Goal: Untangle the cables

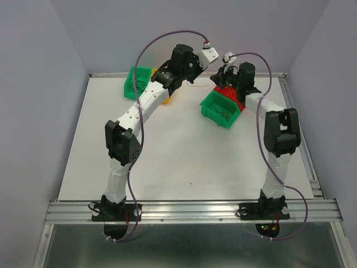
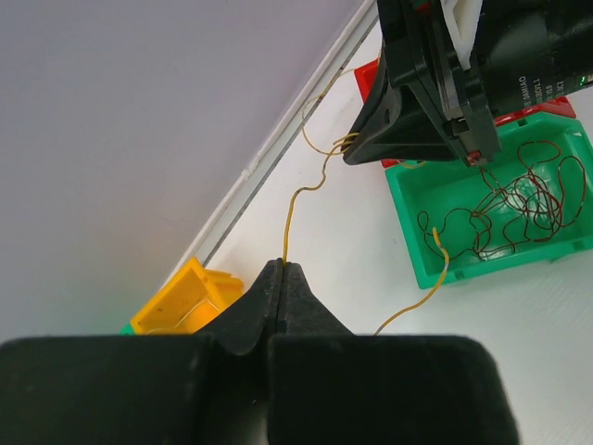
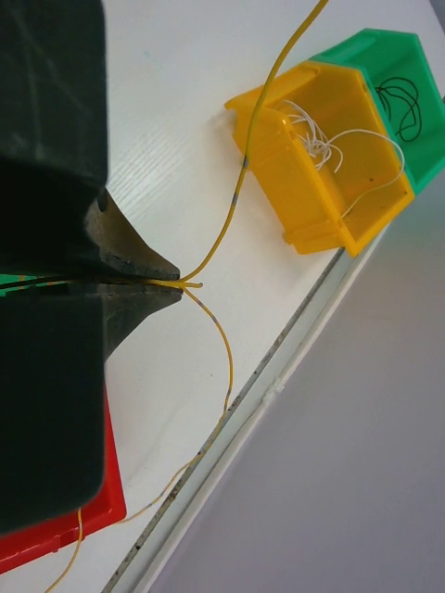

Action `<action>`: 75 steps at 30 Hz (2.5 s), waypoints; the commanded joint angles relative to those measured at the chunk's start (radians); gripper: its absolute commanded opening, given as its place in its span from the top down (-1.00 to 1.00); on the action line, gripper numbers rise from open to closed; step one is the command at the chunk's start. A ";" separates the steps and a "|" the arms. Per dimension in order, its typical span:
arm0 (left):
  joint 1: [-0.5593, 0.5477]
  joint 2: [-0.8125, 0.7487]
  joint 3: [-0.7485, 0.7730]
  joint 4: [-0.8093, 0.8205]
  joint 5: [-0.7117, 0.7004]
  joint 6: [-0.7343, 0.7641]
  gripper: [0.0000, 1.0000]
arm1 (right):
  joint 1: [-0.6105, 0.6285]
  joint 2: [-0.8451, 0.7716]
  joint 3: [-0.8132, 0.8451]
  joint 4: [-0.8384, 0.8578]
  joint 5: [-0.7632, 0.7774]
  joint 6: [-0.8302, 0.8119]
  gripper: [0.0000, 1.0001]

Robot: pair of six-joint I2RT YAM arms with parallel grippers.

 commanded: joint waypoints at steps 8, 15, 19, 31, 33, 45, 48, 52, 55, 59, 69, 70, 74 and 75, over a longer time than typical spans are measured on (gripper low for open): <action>-0.005 0.035 0.045 0.088 -0.034 -0.023 1.00 | -0.099 -0.006 -0.028 0.138 0.041 0.277 0.99; -0.008 0.081 0.074 0.094 0.009 -0.052 1.00 | -0.159 -0.020 -0.090 0.139 -0.002 0.408 0.99; -0.011 0.088 0.051 0.151 0.079 -0.095 1.00 | -0.206 -0.020 -0.133 0.115 -0.045 0.509 0.99; -0.036 0.210 0.016 0.411 0.124 -0.135 1.00 | -0.252 0.102 0.005 -0.164 0.145 0.528 0.99; -0.040 0.229 -0.009 0.480 0.126 -0.137 1.00 | -0.252 0.139 0.048 -0.184 0.159 0.523 0.99; -0.048 0.237 -0.035 0.533 0.132 -0.149 1.00 | -0.188 0.193 0.081 -0.281 0.265 0.474 0.99; -0.048 0.177 -0.102 0.531 0.126 -0.141 1.00 | -0.165 0.147 -0.002 -0.279 0.305 0.460 0.99; -0.043 0.102 -0.193 0.520 0.107 -0.140 1.00 | -0.087 0.049 -0.111 -0.278 0.388 0.460 0.99; -0.036 0.033 -0.276 0.517 0.112 -0.143 1.00 | -0.026 0.006 -0.195 -0.269 0.457 0.480 0.99; -0.022 -0.043 -0.369 0.496 0.109 -0.140 1.00 | 0.060 -0.054 -0.284 -0.244 0.552 0.523 0.99; 0.012 -0.254 -0.587 0.370 0.184 -0.167 1.00 | 0.272 -0.120 -0.473 -0.148 0.782 0.663 0.99; 0.012 -0.268 -0.610 0.372 0.191 -0.170 1.00 | 0.283 -0.121 -0.476 -0.147 0.799 0.664 0.99; 0.012 -0.316 -0.705 0.413 0.214 -0.192 1.00 | 0.312 -0.092 -0.481 -0.147 0.859 0.678 0.99; 0.012 -0.316 -0.713 0.421 0.219 -0.198 1.00 | 0.312 -0.092 -0.485 -0.146 0.862 0.681 0.99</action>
